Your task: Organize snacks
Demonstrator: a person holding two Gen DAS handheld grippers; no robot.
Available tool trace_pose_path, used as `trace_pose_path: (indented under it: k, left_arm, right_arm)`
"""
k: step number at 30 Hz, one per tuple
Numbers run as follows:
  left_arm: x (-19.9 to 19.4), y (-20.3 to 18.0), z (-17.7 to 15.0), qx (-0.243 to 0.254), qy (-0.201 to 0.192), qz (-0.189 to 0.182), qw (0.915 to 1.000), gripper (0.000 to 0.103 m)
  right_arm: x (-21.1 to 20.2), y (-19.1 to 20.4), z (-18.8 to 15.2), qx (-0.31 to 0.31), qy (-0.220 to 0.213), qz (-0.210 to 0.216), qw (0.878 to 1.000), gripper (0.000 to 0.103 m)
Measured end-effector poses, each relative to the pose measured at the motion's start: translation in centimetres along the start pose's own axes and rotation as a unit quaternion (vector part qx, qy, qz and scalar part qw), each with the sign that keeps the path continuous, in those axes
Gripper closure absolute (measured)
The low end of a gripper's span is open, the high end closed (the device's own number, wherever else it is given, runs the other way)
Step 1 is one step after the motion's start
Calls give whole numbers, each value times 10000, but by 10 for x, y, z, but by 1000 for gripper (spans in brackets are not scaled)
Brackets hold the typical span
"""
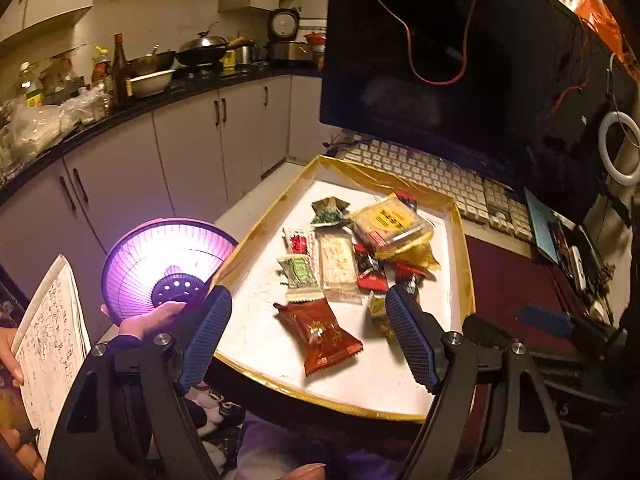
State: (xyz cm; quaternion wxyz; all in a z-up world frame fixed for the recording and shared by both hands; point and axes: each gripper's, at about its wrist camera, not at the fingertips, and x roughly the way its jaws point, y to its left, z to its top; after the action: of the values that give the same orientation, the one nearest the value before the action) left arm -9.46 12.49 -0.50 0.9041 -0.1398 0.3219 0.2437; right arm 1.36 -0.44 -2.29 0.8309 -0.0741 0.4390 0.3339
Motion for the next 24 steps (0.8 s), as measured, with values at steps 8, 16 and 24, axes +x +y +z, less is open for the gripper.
trace_pose_path:
  k: [8,16,24]
  left_arm:
    - [-12,4,-3,111,135,-246,9995,24]
    - [-10,0,-4,153,132,-233,9995,24]
    - [-9,1,-5,167,147,-208,9995,24]
  right_arm:
    - [-23,-1,0,-248,-247,-110,9993,19]
    - [-19,2,3,-313,-159,-59,9994,19]
    - [-18,1,3,-271,-156,-65,9995,19]
